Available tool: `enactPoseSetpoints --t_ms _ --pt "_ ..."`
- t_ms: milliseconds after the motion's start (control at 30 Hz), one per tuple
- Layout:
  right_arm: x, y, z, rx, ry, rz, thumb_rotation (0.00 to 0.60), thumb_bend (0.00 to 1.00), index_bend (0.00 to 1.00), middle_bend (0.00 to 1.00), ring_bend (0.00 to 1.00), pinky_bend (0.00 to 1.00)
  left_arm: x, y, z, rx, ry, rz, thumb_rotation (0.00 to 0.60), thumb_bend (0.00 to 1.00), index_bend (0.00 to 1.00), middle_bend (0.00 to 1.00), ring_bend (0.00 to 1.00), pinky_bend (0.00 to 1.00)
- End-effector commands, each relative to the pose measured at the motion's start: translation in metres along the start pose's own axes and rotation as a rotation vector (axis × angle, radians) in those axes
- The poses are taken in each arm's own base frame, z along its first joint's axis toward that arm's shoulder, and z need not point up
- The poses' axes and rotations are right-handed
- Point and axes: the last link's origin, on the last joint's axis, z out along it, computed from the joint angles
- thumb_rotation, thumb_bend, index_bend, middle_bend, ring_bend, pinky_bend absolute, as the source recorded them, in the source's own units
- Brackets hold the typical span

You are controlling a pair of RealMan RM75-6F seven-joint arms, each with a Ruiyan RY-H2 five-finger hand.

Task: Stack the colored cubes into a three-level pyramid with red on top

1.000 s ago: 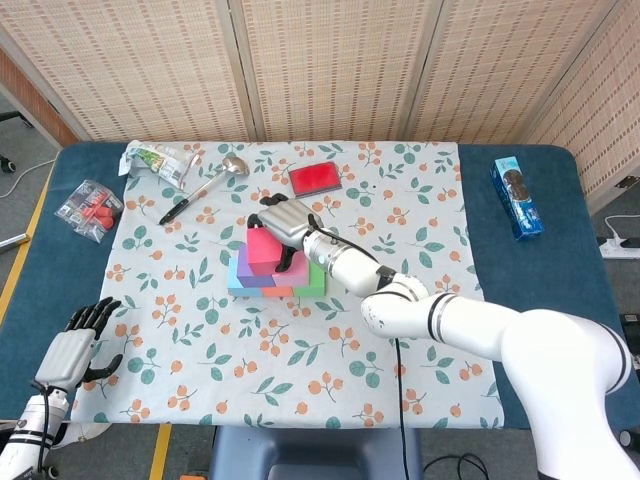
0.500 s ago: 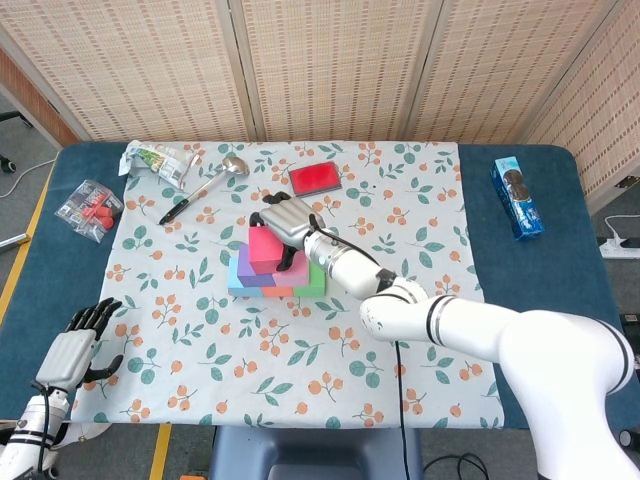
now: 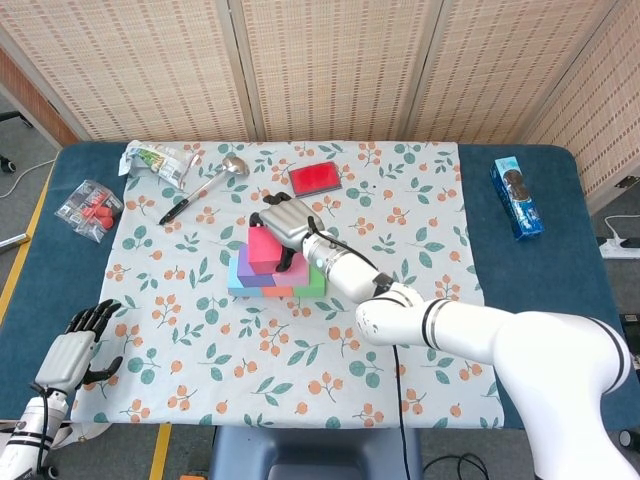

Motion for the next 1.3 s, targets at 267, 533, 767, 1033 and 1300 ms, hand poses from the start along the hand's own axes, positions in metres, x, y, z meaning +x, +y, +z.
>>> enactPoseSetpoints --t_ms 267,533,767,1033,1300 --pt "-0.002 -0.002 0.0 -0.004 -0.003 -0.002 0.6 0.0 0.32 0.29 0.0 0.0 -0.001 -0.001 0.0 0.001 -0.001 0.001 0.6 0.36 0.0 0.0 0.0 0.06" --pt "-0.005 -0.001 -0.001 -0.012 -0.005 -0.011 0.6 0.0 0.28 0.28 0.0 0.0 -0.002 -0.002 0.0 0.001 -0.001 -0.004 0.6 0.36 0.0 0.0 0.0 0.06" --pt "-0.004 -0.001 -0.002 -0.011 0.001 -0.012 0.6 0.0 0.04 0.23 0.0 0.0 -0.002 -0.002 0.0 0.0 0.001 -0.003 0.6 0.36 0.0 0.0 0.0 0.06" --pt "-0.003 -0.001 -0.007 -0.009 0.006 -0.007 0.6 0.0 0.0 0.17 0.0 0.0 -0.001 0.0 0.003 -0.013 -0.001 0.01 0.6 0.36 0.0 0.0 0.0 0.06" --pt "0.014 0.036 -0.054 -0.046 0.107 0.055 0.6 0.0 0.0 0.03 0.0 0.0 0.014 0.016 0.023 -0.101 0.018 0.004 0.6 0.36 0.0 0.0 0.0 0.05"
